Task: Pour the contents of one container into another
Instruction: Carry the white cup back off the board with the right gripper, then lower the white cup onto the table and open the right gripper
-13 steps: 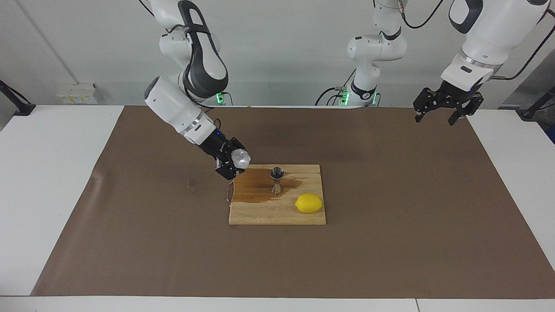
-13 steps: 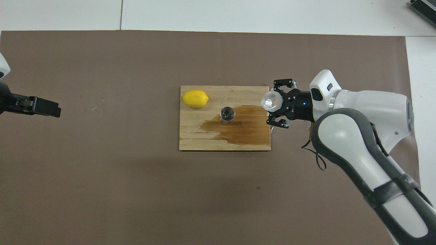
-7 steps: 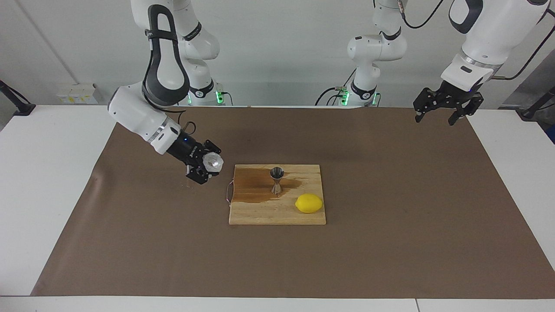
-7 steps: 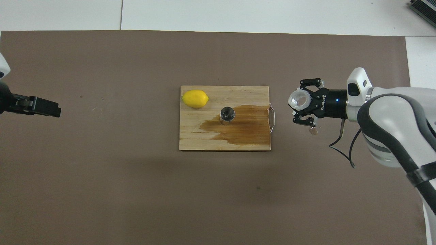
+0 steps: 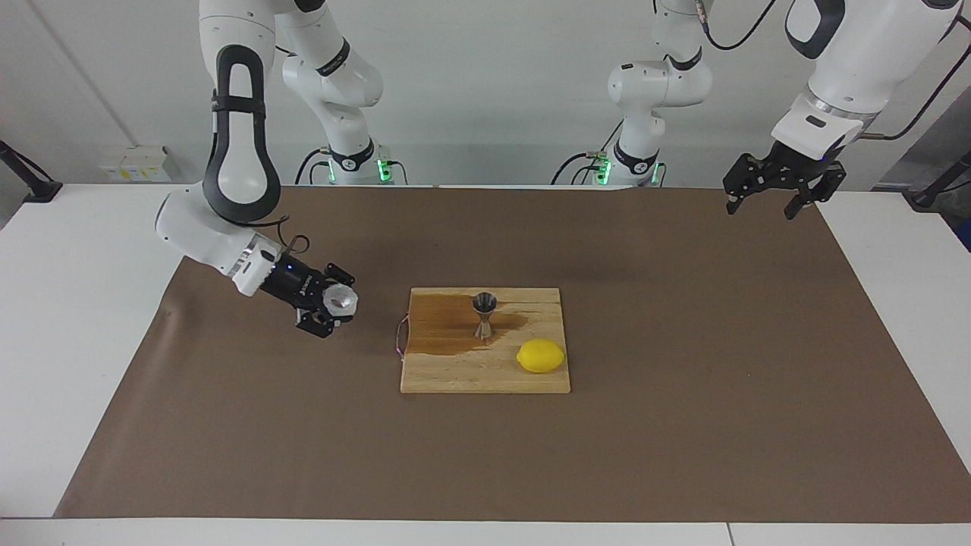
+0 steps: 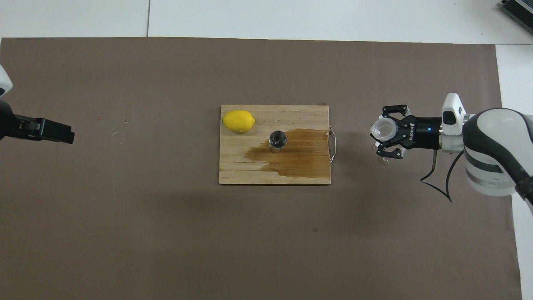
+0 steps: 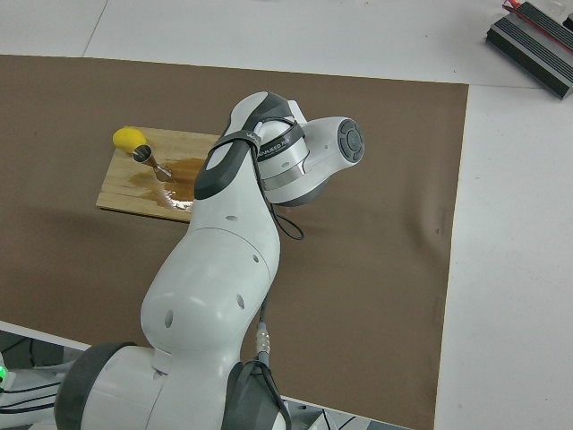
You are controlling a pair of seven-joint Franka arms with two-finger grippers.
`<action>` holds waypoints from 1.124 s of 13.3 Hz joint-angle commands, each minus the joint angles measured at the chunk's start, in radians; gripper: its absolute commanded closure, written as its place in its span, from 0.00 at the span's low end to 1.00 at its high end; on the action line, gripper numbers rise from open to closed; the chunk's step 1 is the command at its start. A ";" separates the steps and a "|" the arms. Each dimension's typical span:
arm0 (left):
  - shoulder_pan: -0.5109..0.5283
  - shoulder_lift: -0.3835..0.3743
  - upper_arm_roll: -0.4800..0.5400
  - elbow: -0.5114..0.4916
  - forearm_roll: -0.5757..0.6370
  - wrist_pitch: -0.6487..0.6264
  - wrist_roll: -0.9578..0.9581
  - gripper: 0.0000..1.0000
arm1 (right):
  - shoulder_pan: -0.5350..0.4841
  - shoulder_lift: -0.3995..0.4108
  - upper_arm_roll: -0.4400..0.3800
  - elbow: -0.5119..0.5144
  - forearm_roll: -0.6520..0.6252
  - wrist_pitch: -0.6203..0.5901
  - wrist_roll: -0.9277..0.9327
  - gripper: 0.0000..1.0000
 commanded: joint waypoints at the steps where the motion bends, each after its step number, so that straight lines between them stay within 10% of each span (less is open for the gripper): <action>1: 0.013 -0.013 -0.011 -0.007 0.016 -0.012 0.009 0.00 | -0.057 0.082 0.012 0.012 0.056 -0.049 -0.124 1.00; 15: 0.013 -0.013 -0.011 -0.009 0.016 -0.013 0.009 0.00 | -0.162 0.147 0.011 -0.054 0.085 -0.136 -0.355 1.00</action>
